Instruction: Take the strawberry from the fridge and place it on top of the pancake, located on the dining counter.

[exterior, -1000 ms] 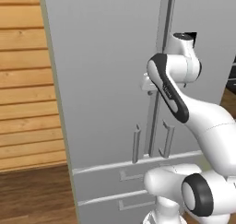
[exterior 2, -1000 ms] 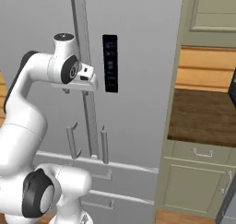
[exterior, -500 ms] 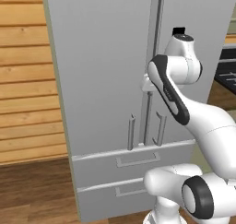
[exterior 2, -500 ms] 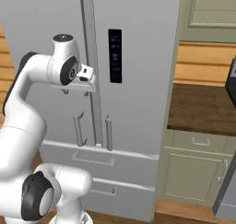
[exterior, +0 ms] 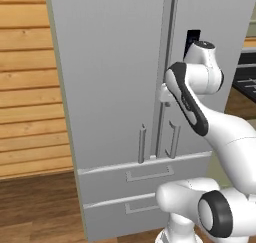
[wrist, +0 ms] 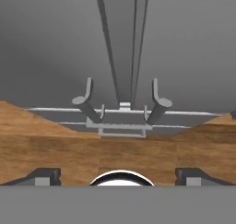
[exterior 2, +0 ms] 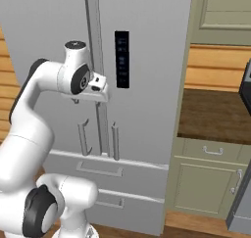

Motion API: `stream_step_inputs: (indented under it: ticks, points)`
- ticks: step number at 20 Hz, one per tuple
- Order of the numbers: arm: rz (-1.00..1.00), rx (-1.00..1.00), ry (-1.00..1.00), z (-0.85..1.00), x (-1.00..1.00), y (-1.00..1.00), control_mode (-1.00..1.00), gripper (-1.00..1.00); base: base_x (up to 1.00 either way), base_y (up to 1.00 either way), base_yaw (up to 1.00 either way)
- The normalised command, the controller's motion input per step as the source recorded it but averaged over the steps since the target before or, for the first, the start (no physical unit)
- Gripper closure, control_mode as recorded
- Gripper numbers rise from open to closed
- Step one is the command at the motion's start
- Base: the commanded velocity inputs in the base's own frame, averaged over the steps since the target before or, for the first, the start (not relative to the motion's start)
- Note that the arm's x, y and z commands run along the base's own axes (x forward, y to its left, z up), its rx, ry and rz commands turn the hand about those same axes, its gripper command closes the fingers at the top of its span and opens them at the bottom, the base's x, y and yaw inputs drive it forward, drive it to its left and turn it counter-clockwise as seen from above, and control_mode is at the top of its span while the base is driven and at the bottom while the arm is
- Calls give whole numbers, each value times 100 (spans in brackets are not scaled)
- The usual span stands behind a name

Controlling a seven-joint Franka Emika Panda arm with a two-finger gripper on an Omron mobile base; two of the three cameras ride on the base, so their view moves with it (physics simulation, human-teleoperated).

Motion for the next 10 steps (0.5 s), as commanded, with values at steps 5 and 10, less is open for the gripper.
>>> stream_step_inputs:
  ticks: [5, 10]
  points:
    - [0, 2, 0, -63, 39, -32, -100, -100, 0, 0, 0]
    - [0, 0, -8, -72, 24, -31, -100, -100, 0, 0, 0]
